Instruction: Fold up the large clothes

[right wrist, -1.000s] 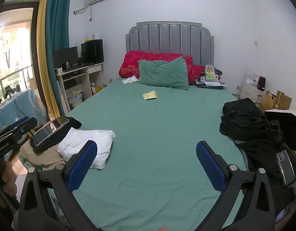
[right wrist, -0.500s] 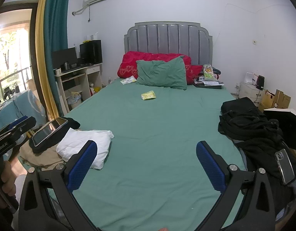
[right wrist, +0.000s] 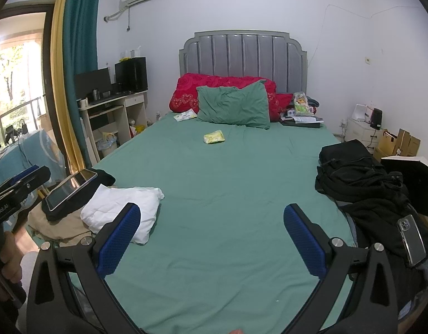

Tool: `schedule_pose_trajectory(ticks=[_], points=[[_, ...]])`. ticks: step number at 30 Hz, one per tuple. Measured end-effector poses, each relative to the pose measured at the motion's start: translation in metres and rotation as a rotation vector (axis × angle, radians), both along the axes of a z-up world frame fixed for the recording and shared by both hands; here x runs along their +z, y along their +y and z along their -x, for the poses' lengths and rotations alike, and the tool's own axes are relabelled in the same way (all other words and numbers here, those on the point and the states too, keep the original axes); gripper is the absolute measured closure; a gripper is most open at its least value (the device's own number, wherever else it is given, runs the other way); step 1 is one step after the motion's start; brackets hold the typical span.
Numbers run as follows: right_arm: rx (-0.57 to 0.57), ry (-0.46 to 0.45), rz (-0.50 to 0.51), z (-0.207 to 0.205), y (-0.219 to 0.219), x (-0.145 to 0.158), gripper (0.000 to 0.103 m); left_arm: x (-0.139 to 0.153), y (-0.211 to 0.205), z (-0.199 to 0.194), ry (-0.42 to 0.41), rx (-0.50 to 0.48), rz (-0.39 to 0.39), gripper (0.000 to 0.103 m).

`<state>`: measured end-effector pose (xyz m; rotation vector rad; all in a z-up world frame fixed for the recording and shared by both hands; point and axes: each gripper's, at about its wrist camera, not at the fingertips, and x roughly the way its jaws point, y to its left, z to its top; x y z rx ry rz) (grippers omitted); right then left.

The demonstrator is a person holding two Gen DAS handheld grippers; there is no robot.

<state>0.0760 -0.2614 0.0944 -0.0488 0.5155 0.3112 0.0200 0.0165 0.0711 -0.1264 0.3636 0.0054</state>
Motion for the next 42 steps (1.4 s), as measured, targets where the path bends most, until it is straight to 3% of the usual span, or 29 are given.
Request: schedule_pose_trajectory(ticks=[42], points=[[-0.010,0.015,0.002,-0.003,-0.006,-0.011,0.001,0.001,-0.001,-0.004,0.004,-0.008,-0.016,0.038]])
